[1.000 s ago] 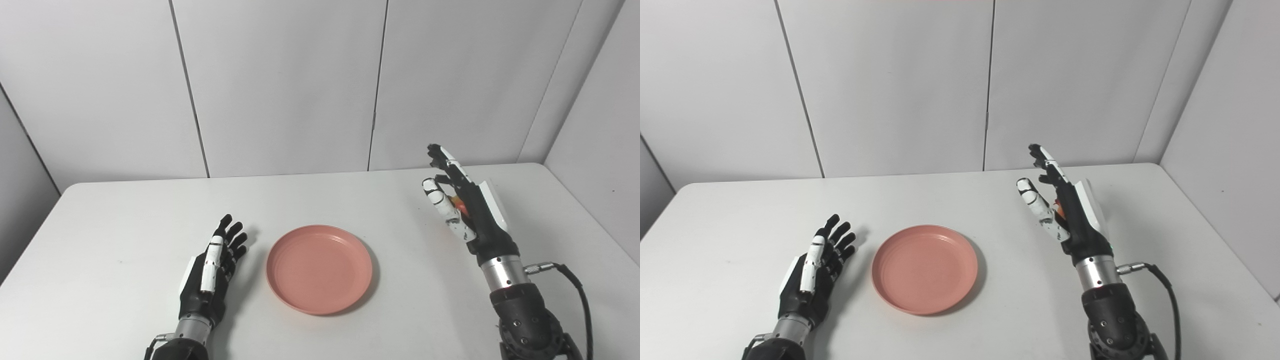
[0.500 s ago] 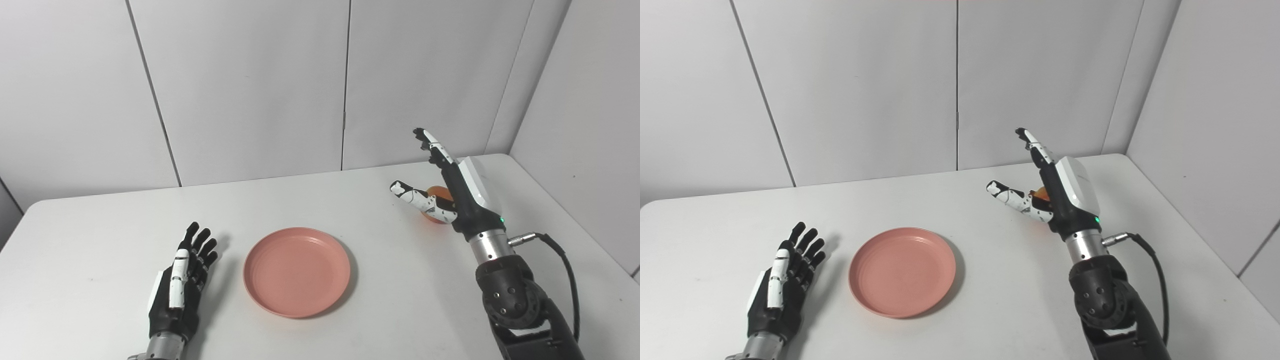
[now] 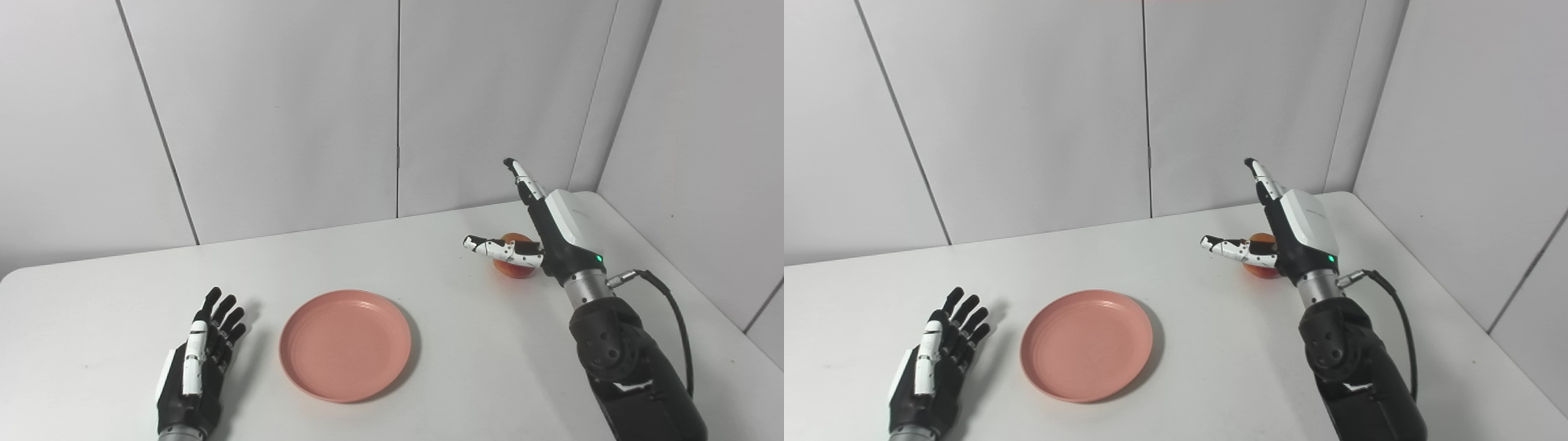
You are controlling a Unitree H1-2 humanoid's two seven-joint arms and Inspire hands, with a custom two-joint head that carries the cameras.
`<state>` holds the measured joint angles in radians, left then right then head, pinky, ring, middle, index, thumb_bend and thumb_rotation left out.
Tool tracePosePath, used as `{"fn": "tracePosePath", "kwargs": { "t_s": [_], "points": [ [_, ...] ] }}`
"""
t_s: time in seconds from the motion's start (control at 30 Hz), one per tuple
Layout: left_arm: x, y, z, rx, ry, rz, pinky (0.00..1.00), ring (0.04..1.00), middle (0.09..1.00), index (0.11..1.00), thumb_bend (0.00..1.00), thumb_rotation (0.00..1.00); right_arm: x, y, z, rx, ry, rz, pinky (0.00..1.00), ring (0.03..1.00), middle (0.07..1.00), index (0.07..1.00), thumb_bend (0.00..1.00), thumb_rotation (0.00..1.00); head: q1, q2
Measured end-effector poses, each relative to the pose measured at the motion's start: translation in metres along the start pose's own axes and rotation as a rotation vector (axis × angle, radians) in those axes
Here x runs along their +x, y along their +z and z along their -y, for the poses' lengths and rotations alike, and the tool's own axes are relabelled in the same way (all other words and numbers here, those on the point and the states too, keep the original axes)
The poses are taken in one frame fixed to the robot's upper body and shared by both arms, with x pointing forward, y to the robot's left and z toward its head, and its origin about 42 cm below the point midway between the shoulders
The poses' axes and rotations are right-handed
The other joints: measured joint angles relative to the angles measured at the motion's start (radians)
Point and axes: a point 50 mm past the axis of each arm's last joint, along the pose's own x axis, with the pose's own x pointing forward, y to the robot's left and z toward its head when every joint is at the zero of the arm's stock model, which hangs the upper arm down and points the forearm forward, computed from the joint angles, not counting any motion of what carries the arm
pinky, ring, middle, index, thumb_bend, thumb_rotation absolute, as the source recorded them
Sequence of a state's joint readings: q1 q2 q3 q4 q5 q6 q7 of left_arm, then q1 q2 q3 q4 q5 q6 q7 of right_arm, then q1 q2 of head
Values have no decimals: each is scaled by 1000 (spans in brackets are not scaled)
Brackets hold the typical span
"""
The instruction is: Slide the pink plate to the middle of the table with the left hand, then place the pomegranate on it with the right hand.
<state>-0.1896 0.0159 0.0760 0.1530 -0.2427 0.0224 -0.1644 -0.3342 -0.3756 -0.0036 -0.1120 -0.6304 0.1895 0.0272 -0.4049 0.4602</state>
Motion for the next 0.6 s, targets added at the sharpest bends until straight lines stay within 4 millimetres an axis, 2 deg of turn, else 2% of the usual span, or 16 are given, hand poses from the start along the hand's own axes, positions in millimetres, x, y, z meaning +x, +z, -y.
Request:
{"fn": "tracePosePath", "kwargs": {
  "t_s": [0.3,0.6],
  "points": [
    [1,1,-2,-2,-5,0,942,935,949,942,322,1000,11,-17,-5,-97,133,-94,810,927,978,997,872,484,-6,6],
    [0,1,-3,-7,-3,0,942,933,947,938,318,1000,19,-32,-6,-140,197,-140,792,904,962,975,909,490,-12,23]
  ]
}}
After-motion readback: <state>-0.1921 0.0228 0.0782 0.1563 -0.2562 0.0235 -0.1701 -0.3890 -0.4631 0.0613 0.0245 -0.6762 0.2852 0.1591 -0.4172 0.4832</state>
